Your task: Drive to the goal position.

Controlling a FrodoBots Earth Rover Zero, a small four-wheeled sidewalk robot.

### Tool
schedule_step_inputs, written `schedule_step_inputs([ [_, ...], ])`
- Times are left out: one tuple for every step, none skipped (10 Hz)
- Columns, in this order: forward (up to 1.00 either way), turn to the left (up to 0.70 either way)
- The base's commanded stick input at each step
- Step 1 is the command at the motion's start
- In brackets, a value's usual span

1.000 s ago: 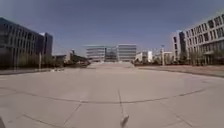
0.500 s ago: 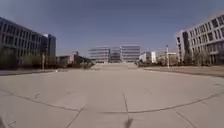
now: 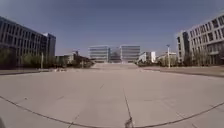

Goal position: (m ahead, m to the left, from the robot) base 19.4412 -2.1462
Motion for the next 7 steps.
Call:
schedule_step_inputs([
  [0.70, 0.00],
  [0.70, 0.00],
  [0.70, 0.00],
  [0.70, 0.00],
  [0.70, 0.00],
  [0.70, 0.00],
  [0.70, 0.00],
])
